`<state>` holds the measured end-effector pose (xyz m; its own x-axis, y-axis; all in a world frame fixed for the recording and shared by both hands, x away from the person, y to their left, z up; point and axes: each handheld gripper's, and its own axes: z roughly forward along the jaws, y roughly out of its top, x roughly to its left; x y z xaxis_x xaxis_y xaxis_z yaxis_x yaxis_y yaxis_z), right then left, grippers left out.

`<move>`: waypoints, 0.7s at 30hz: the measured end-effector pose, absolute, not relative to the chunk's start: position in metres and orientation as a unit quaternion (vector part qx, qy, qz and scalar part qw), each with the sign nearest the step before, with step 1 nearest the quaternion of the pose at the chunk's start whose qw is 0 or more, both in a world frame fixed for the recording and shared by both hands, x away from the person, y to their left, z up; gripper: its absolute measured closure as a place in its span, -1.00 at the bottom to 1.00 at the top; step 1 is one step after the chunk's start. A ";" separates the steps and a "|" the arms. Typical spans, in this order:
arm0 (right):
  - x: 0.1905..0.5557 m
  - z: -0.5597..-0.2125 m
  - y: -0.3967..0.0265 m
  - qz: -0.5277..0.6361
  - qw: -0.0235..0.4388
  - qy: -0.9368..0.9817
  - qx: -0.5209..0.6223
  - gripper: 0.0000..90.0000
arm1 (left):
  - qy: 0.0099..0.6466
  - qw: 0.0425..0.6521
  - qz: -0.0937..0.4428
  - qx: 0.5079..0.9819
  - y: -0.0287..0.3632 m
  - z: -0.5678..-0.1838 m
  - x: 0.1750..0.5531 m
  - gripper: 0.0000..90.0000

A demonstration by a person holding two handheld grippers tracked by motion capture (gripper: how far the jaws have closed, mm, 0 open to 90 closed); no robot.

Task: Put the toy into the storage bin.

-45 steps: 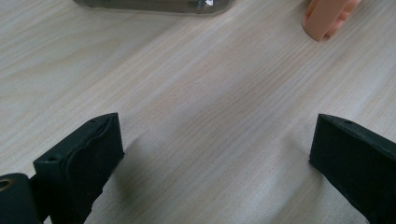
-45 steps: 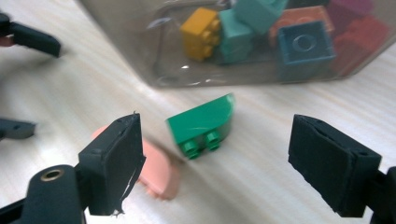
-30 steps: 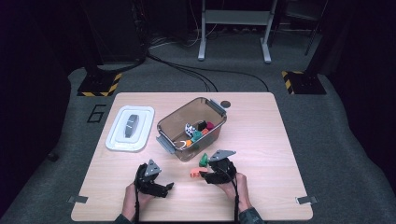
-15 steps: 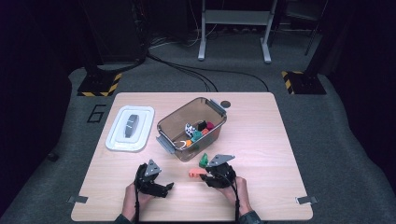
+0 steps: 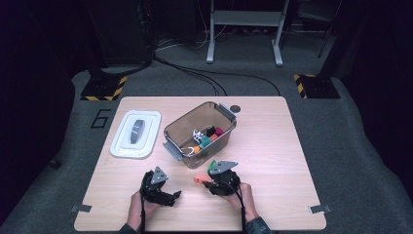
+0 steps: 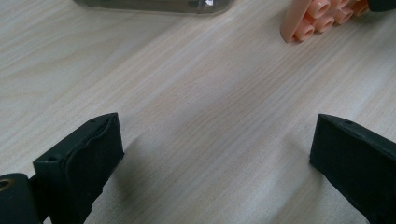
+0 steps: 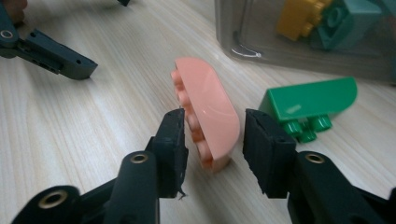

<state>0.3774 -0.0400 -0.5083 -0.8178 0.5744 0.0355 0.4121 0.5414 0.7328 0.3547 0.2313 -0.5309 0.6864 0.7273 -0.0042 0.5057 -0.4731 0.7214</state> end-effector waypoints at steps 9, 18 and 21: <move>0.371 -0.512 -0.031 0.384 0.117 0.876 0.267 0.49 | 0.363 0.357 0.155 0.846 0.232 -0.530 0.355 -0.94; 0.369 -0.500 -0.040 0.402 0.117 0.864 0.279 0.49 | 0.363 0.356 0.157 0.847 0.232 -0.530 0.355 -0.94; 0.368 -0.493 -0.048 0.410 0.119 0.857 0.287 0.49 | 0.363 0.357 0.157 0.846 0.232 -0.530 0.355 -0.94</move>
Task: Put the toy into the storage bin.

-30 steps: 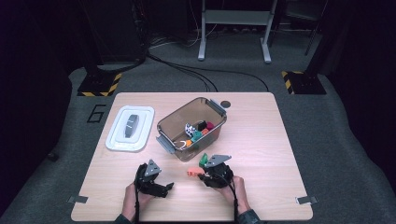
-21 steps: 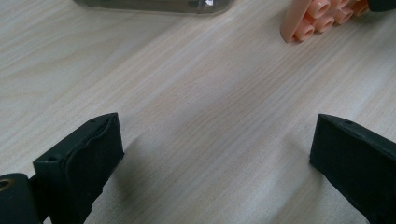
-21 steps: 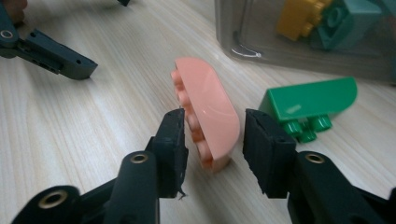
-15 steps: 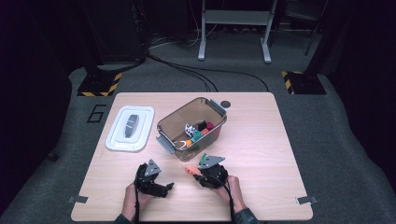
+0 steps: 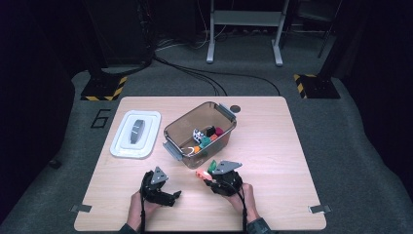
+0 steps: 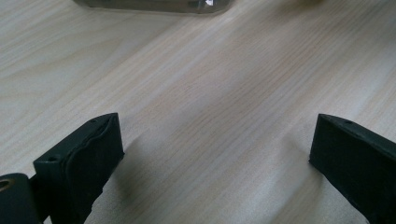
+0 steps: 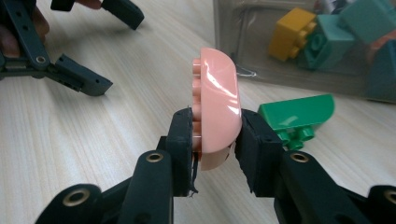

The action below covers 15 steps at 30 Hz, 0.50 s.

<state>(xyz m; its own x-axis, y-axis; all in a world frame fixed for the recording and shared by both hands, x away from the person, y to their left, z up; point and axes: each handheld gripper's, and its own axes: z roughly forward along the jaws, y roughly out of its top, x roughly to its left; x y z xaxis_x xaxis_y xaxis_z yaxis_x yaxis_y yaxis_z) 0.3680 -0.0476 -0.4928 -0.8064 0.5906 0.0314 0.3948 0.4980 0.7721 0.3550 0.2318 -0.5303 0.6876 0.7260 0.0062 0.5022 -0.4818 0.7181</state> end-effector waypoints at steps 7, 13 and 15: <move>0.368 -0.482 -0.056 0.422 0.122 0.850 0.291 0.49 | 0.363 0.357 0.156 0.847 0.232 -0.530 0.355 -0.94; 0.368 -0.470 -0.068 0.432 0.132 0.839 0.303 0.49 | 0.363 0.356 0.155 0.847 0.232 -0.530 0.355 -0.94; 0.368 -0.467 -0.073 0.431 0.134 0.835 0.314 0.49 | 0.363 0.356 0.155 0.847 0.232 -0.530 0.355 -0.94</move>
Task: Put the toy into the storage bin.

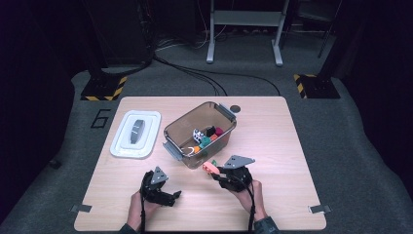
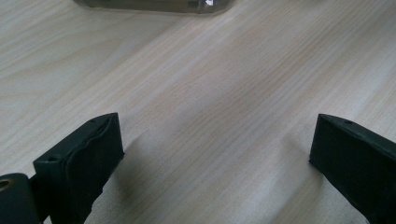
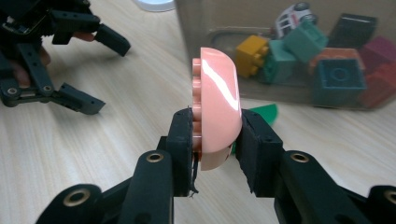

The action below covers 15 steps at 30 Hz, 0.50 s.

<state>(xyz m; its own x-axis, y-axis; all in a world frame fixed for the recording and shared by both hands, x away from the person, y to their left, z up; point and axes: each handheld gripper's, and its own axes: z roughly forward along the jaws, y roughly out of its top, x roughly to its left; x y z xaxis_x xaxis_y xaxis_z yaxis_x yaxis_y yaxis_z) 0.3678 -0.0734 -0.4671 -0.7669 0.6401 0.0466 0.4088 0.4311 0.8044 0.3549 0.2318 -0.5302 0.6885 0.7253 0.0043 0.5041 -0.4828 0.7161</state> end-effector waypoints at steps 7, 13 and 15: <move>0.374 -0.461 -0.094 0.430 0.151 0.822 0.340 0.49 | 0.363 0.356 0.155 0.847 0.232 -0.530 0.355 -0.94; 0.378 -0.455 -0.107 0.428 0.160 0.813 0.360 0.49 | 0.363 0.356 0.155 0.847 0.232 -0.530 0.355 -0.94; 0.381 -0.453 -0.110 0.426 0.163 0.811 0.365 0.49 | 0.363 0.357 0.155 0.847 0.232 -0.530 0.355 -0.94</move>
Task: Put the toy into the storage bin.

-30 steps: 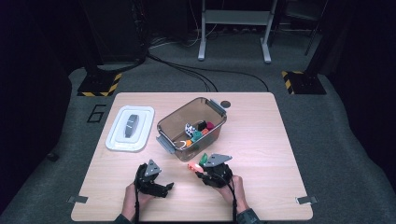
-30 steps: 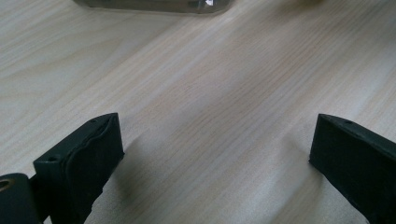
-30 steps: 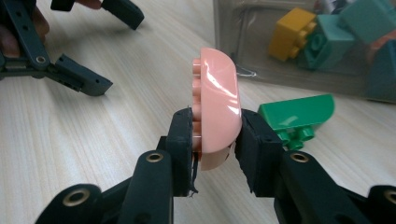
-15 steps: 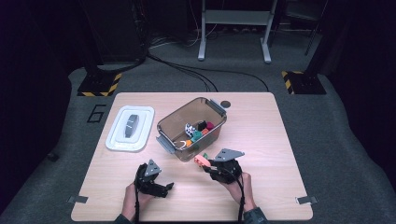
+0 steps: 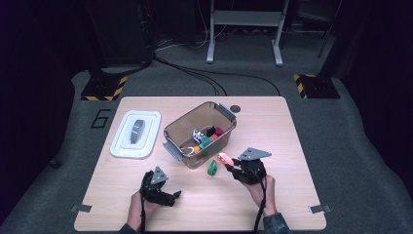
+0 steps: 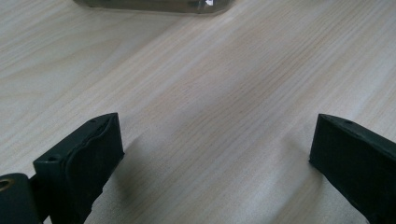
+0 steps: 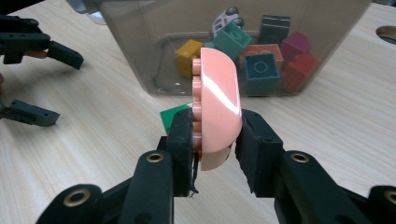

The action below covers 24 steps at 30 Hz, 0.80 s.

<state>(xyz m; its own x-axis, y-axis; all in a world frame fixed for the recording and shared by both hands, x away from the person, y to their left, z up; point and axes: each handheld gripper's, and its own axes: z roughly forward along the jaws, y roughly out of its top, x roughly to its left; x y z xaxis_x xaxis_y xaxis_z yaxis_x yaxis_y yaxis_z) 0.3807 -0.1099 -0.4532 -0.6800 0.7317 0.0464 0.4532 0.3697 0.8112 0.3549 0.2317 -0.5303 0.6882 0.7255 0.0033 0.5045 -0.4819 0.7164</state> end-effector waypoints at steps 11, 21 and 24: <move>0.391 -0.424 -0.128 0.426 0.193 0.796 0.385 0.49 | 0.363 0.357 0.157 0.846 0.232 -0.530 0.355 -0.94; 0.396 -0.406 -0.136 0.425 0.208 0.790 0.389 0.49 | 0.363 0.357 0.157 0.847 0.232 -0.530 0.355 -0.94; 0.399 -0.399 -0.136 0.424 0.214 0.790 0.388 0.49 | 0.363 0.356 0.157 0.847 0.232 -0.530 0.355 -0.94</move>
